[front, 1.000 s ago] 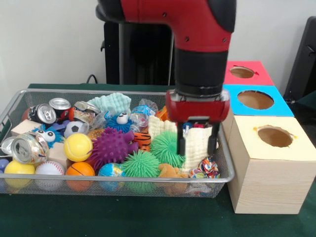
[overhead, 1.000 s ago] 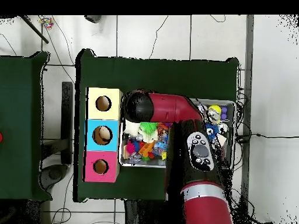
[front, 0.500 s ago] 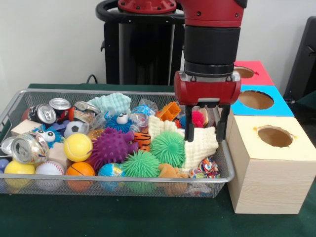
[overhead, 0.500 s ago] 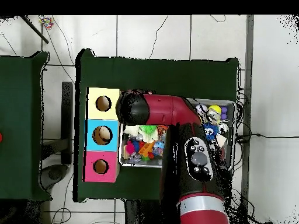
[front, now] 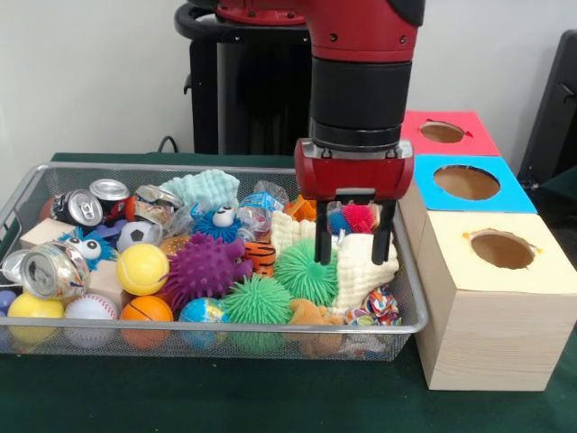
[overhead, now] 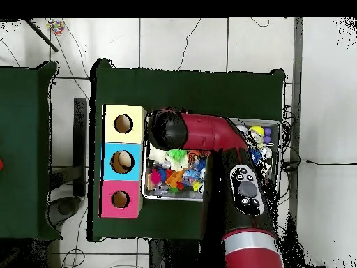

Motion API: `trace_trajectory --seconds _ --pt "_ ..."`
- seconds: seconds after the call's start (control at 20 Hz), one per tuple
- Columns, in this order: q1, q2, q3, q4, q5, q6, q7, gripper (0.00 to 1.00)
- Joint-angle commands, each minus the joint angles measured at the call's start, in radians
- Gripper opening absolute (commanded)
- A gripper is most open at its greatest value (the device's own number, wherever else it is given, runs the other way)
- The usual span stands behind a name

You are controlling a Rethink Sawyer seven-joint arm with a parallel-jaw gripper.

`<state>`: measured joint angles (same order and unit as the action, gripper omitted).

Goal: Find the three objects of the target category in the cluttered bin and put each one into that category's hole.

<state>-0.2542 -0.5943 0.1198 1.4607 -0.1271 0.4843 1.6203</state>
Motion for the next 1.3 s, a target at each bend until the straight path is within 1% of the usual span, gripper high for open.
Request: trace_trajectory --seconds 0.05,0.25,0.65,0.9,1.05,1.3 --pt "-0.006 0.048 0.024 0.071 -0.015 0.051 0.083 1.00" --pt "-0.003 0.067 0.023 0.084 -0.017 0.025 0.099 1.00" --pt "0.019 0.142 -0.001 0.030 -0.029 0.018 0.112 1.00" --pt "-0.004 0.180 0.040 0.024 -0.019 0.009 0.080 1.00" --pt "-0.011 0.204 0.047 0.011 -0.024 -0.008 0.069 1.00" --pt "-0.026 0.228 0.056 0.022 -0.036 -0.045 0.058 1.00"
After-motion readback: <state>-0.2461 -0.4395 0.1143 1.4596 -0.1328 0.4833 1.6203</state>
